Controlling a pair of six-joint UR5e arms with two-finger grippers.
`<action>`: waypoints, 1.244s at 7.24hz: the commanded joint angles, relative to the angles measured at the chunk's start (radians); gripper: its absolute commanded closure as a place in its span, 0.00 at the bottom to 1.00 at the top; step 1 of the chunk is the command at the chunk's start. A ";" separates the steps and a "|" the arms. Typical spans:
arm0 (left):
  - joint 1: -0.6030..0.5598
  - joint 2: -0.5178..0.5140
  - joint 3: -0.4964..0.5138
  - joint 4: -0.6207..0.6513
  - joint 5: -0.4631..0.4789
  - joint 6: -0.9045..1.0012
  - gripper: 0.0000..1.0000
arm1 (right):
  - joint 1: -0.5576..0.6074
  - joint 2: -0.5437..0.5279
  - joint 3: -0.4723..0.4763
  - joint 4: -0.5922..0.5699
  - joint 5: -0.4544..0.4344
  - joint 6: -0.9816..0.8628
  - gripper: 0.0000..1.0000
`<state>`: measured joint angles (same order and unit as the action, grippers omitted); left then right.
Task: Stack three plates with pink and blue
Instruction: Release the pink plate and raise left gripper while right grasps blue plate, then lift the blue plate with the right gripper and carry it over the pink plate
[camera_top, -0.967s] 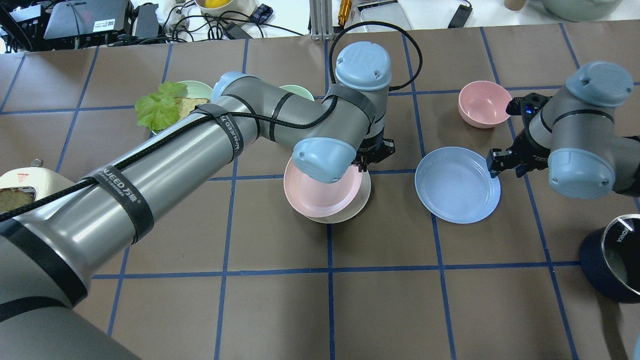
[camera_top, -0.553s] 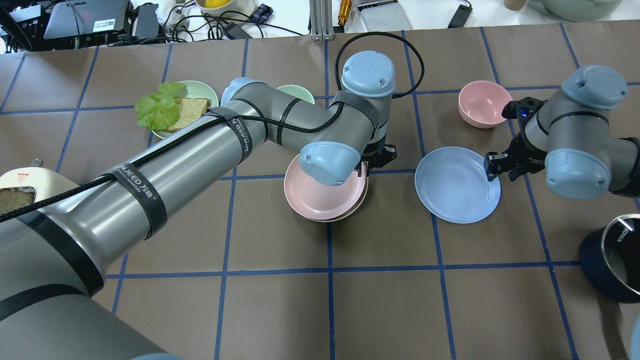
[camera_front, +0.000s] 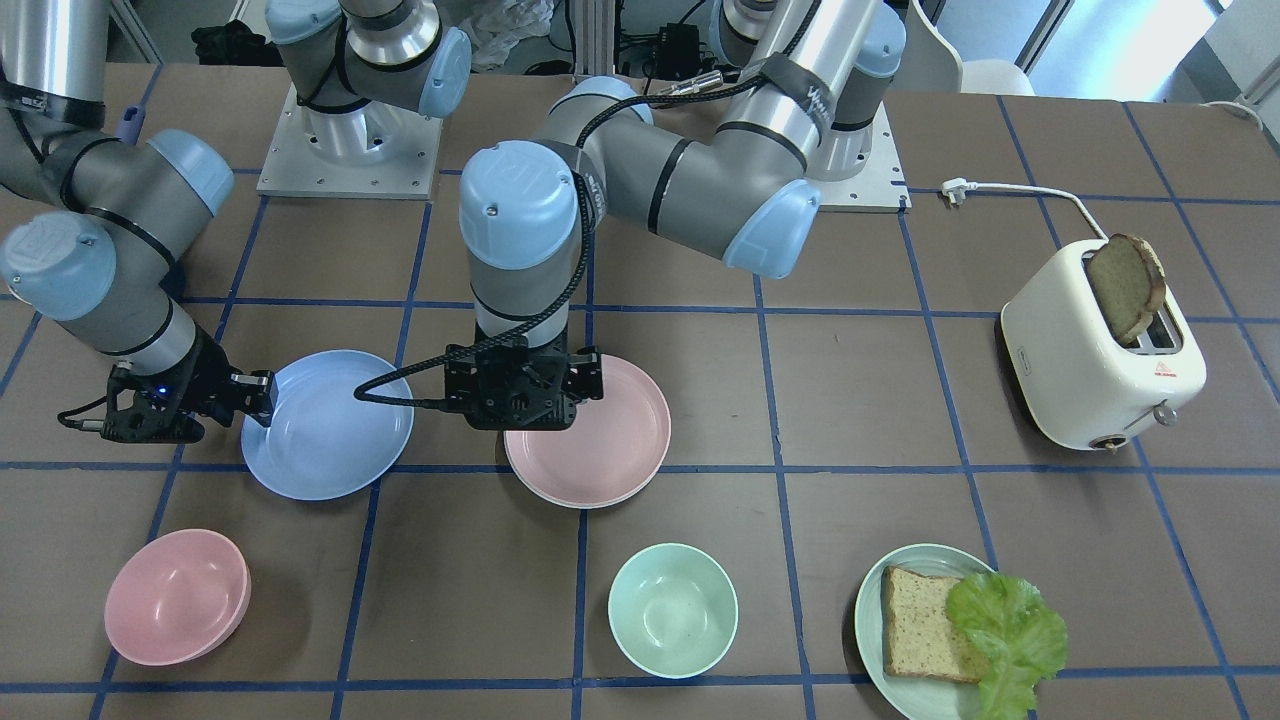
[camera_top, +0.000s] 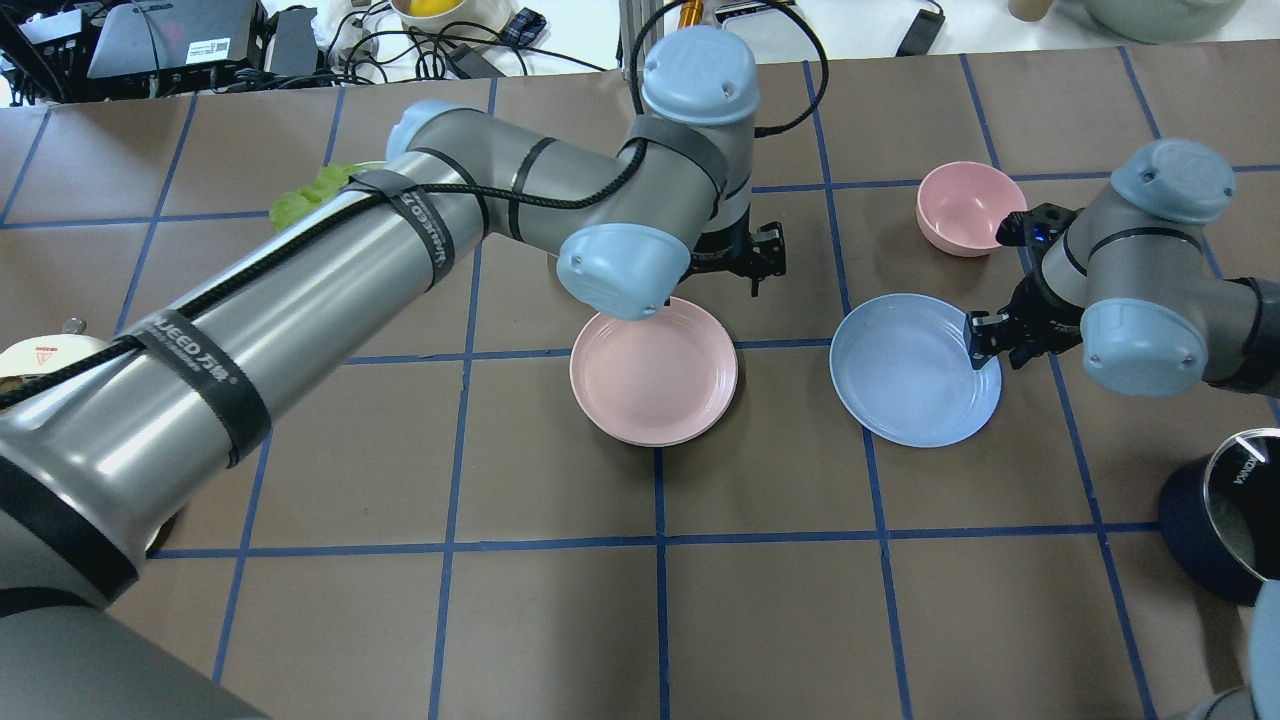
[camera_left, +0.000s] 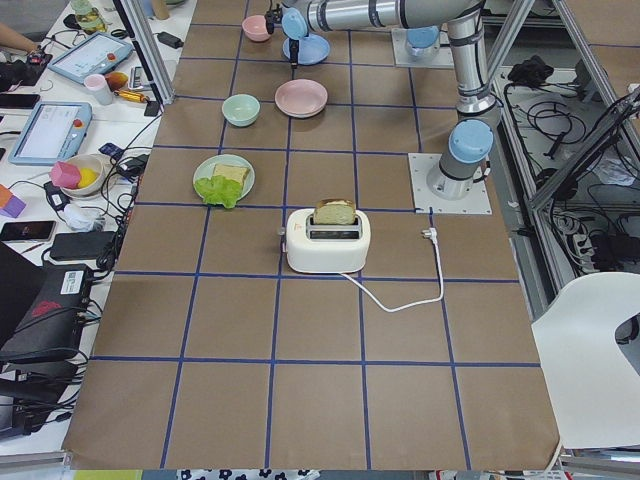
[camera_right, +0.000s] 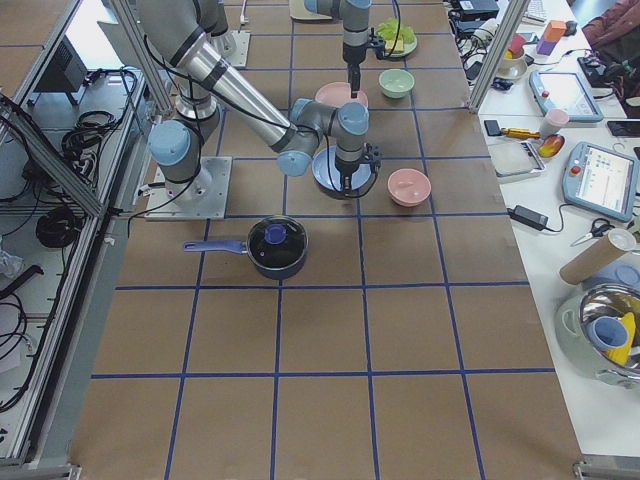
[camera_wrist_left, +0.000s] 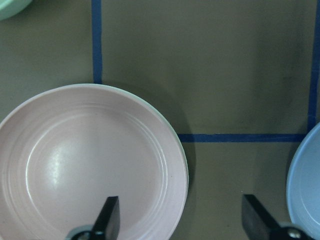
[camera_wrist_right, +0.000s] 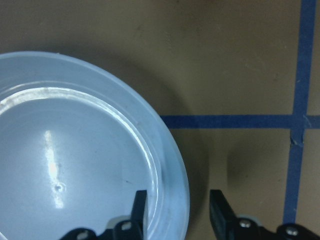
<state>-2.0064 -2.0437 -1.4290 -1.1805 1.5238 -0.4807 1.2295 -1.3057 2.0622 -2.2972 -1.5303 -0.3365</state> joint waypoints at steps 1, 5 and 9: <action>0.139 0.097 0.031 -0.190 -0.013 0.140 0.00 | -0.001 0.019 -0.004 -0.004 0.001 0.007 0.52; 0.323 0.367 0.022 -0.525 -0.008 0.325 0.00 | -0.001 0.048 -0.048 0.005 0.001 0.017 0.93; 0.357 0.453 -0.010 -0.487 0.013 0.369 0.00 | 0.007 0.039 -0.176 0.198 0.061 0.016 1.00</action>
<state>-1.6630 -1.5990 -1.4292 -1.6937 1.5288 -0.1168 1.2345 -1.2661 1.9563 -2.2119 -1.4959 -0.3205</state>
